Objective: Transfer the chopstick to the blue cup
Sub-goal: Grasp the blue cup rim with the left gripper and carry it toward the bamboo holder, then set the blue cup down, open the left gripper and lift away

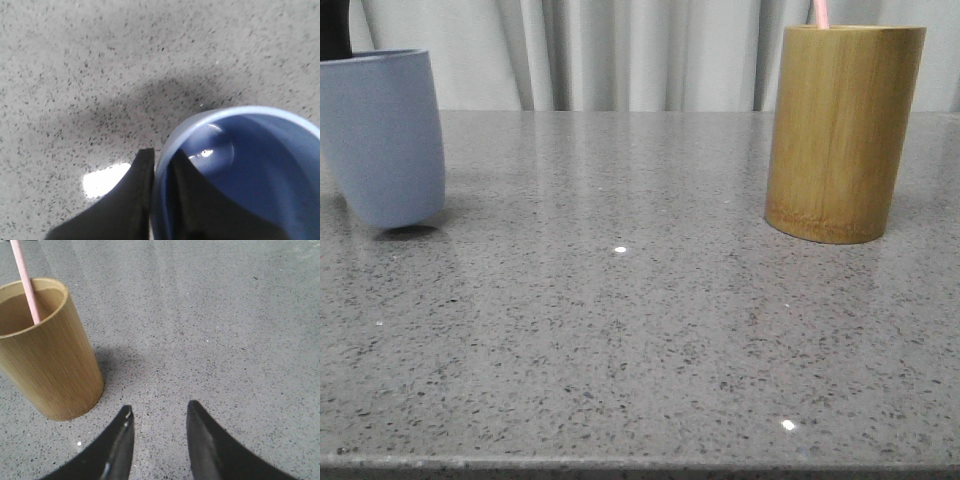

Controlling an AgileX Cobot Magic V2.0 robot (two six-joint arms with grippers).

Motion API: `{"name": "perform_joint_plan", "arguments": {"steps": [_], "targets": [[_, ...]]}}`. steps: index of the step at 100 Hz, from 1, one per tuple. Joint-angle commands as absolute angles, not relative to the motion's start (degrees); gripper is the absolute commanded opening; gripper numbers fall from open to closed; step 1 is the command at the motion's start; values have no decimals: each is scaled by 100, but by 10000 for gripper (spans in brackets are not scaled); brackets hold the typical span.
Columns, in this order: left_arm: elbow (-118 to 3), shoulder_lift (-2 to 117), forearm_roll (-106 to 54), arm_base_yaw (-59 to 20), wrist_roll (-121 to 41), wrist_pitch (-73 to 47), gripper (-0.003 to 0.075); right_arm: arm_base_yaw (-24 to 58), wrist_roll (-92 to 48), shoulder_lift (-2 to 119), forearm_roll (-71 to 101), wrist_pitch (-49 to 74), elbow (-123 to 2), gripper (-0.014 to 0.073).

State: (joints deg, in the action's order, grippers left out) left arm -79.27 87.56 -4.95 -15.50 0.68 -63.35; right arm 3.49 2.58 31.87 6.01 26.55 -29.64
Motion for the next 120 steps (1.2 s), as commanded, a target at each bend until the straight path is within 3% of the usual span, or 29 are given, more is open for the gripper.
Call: {"name": "perform_joint_plan", "arguments": {"steps": [1,44,83,95,111,120], "targets": [[-8276,8557,-712,-1641,75,-6137,-19,323,242,3232,615,2182,-3150,282],[-9258,9180,-743,-2835,63,-5747,-19,323,242,3232,615,1982,-3150,282],[-9569,9723,-758,-3214,0,-5833,-13,323,242,3232,615,1976,-3150,282],[-9581,9723,-758,-3214,0,-5833,55,323,242,3232,615,1976,-3150,282],[-9589,9723,-758,-3214,0,-5861,239,323,242,3232,615,1970,-3150,282],[-9589,9712,-758,-3214,0,-5918,304,323,242,3232,615,1954,-3150,282]]}}
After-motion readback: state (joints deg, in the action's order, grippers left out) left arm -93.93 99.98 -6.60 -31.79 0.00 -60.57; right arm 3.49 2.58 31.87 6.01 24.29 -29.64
